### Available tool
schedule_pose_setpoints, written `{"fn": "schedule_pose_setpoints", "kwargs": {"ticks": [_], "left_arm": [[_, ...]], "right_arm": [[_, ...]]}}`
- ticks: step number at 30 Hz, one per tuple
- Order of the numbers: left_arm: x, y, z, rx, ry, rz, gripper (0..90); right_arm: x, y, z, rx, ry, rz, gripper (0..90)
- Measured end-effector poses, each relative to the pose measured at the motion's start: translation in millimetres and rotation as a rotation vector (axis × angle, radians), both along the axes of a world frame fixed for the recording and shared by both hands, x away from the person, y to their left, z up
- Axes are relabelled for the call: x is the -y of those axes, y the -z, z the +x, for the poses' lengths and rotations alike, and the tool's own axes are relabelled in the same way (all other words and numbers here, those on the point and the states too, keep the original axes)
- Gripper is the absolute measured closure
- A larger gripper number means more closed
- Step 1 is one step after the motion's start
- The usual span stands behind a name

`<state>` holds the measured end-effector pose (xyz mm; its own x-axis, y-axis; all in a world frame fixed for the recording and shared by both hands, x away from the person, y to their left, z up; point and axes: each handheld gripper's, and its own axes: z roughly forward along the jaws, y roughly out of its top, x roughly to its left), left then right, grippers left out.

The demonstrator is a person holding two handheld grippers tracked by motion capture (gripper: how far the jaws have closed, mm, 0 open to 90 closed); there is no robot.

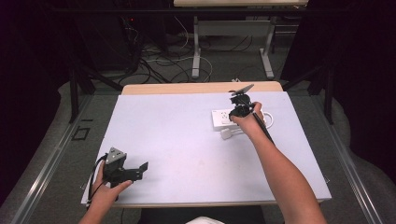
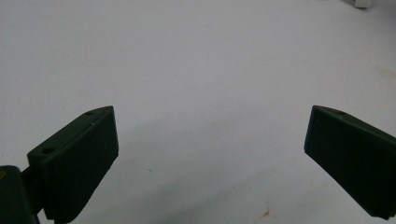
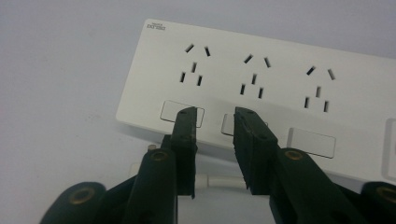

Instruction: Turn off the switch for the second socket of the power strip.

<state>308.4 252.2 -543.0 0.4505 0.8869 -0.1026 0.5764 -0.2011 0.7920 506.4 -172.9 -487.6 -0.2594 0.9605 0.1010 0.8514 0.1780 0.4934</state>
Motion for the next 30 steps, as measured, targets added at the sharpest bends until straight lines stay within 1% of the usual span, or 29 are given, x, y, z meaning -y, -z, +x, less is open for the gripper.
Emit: {"fn": "schedule_pose_setpoints", "kwargs": {"ticks": [3, 5, 6, 7, 8, 9, 11, 13, 15, 16, 18, 20, 26, 27, 28, 29, 30], "left_arm": [[-0.1, 0.1, 0.1, -0.001, 0.001, 0.001, 3.0], [0.0, 0.2, 0.1, 0.000, 0.001, 0.002, 3.1], [-0.1, 0.1, 0.1, 0.001, 0.001, 0.004, 3.1], [-0.1, 0.1, 0.1, 0.001, 0.001, 0.003, 3.1], [-0.1, 0.1, 0.1, 0.001, 0.001, 0.003, 3.1], [-0.2, 0.2, 0.1, 0.001, 0.001, 0.003, 3.1], [-0.3, 0.3, 0.2, 0.000, 0.002, 0.005, 3.1], [0.0, 0.4, 0.2, -0.002, 0.001, 0.005, 3.1], [0.2, 0.5, 0.2, -0.001, 0.001, 0.005, 3.2], [0.3, 0.6, 0.2, -0.001, 0.001, 0.005, 3.1], [0.3, 0.6, 0.1, -0.002, 0.000, 0.005, 3.1], [0.3, 0.7, 0.2, -0.002, 0.000, 0.005, 3.1], [0.1, 0.8, 0.2, -0.002, 0.001, 0.006, 3.2], [0.2, 0.8, 0.2, -0.002, 0.001, 0.006, 3.1], [0.2, 0.8, 0.2, -0.002, 0.001, 0.006, 3.2], [0.2, 0.8, 0.2, -0.003, 0.001, 0.006, 3.2], [0.0, 0.8, 0.4, 0.001, 0.002, 0.008, 3.2]], "right_arm": [[1.4, 2.1, 1.8, -0.019, 0.021, 0.038, 76.0], [2.0, 5.0, 3.5, -0.026, 0.037, 0.020, 79.7], [2.0, 5.0, 3.5, -0.026, 0.037, 0.020, 79.7], [2.4, 6.8, 4.2, -0.015, 0.038, 0.035, 80.5], [2.3, 6.5, 4.5, -0.028, 0.048, 0.017, 81.5], [2.1, 7.0, 4.9, -0.029, 0.055, 0.026, 82.1], [3.1, 9.9, 6.3, -0.024, 0.064, 0.029, 84.2], [3.2, 10.9, 6.6, -0.026, 0.063, 0.030, 84.6], [2.9, 12.9, 7.4, -0.031, 0.075, 0.032, 85.4], [2.9, 14.4, 7.8, -0.022, 0.078, 0.038, 85.6], [3.1, 15.6, 8.6, -0.026, 0.084, 0.026, 86.5], [2.7, 16.9, 9.6, -0.021, 0.089, 0.030, 87.3], [3.4, 18.5, 10.9, -0.008, 0.093, 0.020, 87.7], [3.4, 18.6, 11.1, -0.008, 0.092, 0.025, 88.0], [2.8, 19.3, 11.5, -0.002, 0.096, 0.044, 88.1], [2.9, 19.4, 11.5, -0.007, 0.099, 0.046, 88.7], [3.5, 20.1, 11.7, -0.003, 0.103, 0.034, 89.1]]}}
